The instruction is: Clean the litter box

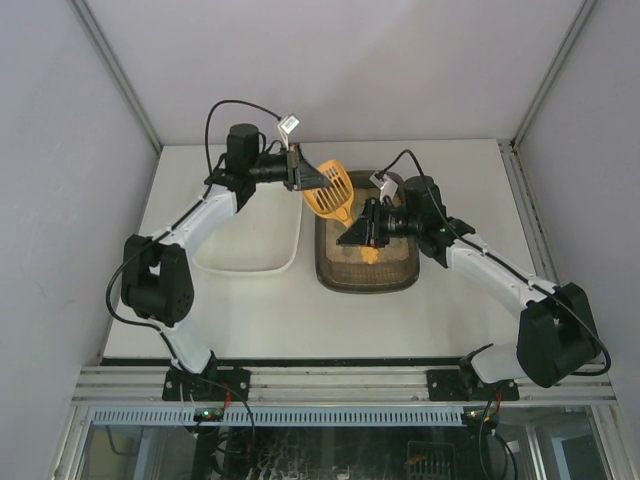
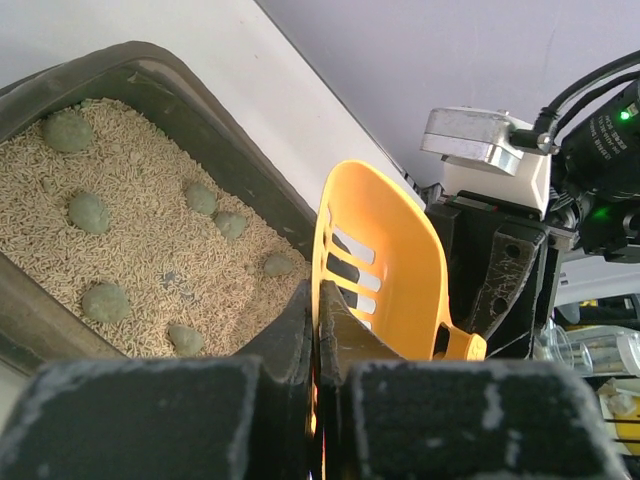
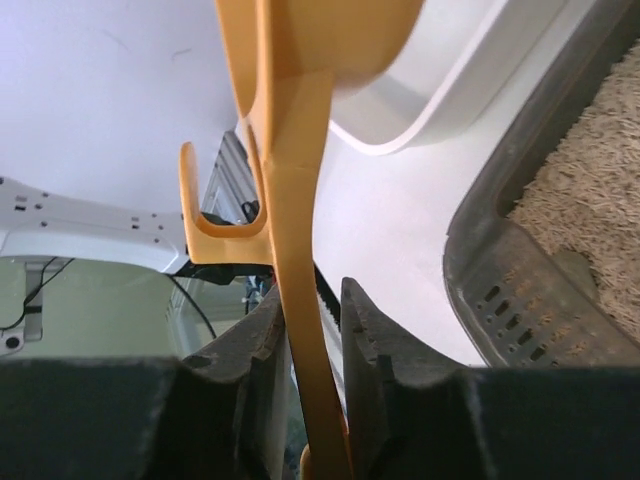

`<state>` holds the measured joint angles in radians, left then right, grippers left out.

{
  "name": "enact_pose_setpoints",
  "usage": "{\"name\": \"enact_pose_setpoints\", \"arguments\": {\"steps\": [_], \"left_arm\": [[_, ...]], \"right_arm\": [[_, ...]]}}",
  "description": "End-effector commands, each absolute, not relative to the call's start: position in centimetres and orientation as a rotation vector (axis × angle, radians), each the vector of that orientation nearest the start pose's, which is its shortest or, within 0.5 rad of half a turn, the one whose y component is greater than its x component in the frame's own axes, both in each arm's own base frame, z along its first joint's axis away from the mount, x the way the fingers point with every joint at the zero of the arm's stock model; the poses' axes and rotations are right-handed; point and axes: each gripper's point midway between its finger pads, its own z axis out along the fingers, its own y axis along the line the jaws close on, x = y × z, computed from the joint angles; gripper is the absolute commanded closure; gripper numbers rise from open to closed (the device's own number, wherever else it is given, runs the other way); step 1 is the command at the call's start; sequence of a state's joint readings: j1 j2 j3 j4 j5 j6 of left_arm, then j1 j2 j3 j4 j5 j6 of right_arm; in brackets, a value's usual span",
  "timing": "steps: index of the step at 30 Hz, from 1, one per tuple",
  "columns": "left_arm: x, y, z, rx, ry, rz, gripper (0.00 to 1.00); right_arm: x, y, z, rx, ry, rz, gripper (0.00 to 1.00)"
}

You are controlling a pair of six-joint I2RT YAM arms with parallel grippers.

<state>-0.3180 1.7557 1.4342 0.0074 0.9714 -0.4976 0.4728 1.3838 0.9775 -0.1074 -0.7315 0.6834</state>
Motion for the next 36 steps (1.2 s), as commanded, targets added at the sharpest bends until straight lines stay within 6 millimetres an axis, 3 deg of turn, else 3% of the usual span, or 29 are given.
{"name": "enact_pose_setpoints", "arguments": {"steps": [1,6,9,13,14,15,17,18,22,28,31,33,34,36], "left_arm": [[38.0,-28.8,29.5,0.566,1.85,-1.448,1.0],[38.4,-28.3,29.5,0.55,1.847,-1.436,1.0],[38.6,-27.9,29.6,0.528,1.847,-1.433,1.0],[39.0,-26.9,30.1,0.499,1.841,-1.411,0.96],[39.2,-26.7,30.2,0.494,1.846,-1.399,0.88],[39.5,-26.2,30.1,0.465,1.875,-1.388,0.7],[40.2,-25.2,30.0,0.394,1.914,-1.356,0.06],[40.5,-24.6,30.1,0.36,1.929,-1.337,0.0],[41.9,-22.1,30.5,0.206,1.958,-1.198,0.0],[41.7,-19.9,27.6,-0.11,2.04,-1.039,0.0],[40.6,-18.1,25.2,-0.264,2.124,-0.707,0.0],[39.8,-18.0,25.2,-0.295,2.126,-0.525,0.0],[39.4,-18.0,25.1,-0.339,2.119,-0.479,0.0],[38.6,-18.8,24.3,-0.446,2.104,-0.546,0.04]], "right_arm": [[26.4,29.5,22.6,-0.257,2.196,1.501,0.82],[26.4,29.5,22.8,-0.254,2.184,1.52,0.86],[26.3,29.5,22.5,-0.247,2.191,1.519,0.99],[26.9,29.1,21.8,-0.187,2.197,1.489,1.0],[27.1,28.9,21.8,-0.171,2.199,1.47,1.0],[27.2,28.7,21.8,-0.156,2.199,1.446,1.0],[27.5,27.4,21.1,-0.095,2.265,1.311,1.0],[27.8,26.3,20.4,-0.048,2.324,1.191,1.0],[27.5,22.6,19.0,0.036,2.493,0.917,1.0],[26.8,17.7,14.8,0.025,2.735,0.496,1.0],[27.4,17.4,14.0,-0.03,2.799,0.412,1.0],[28.2,17.5,13.7,-0.061,2.814,0.379,1.0],[28.9,17.6,13.7,-0.07,2.816,0.36,1.0],[29.7,17.7,13.4,-0.087,2.839,0.322,1.0]]}}
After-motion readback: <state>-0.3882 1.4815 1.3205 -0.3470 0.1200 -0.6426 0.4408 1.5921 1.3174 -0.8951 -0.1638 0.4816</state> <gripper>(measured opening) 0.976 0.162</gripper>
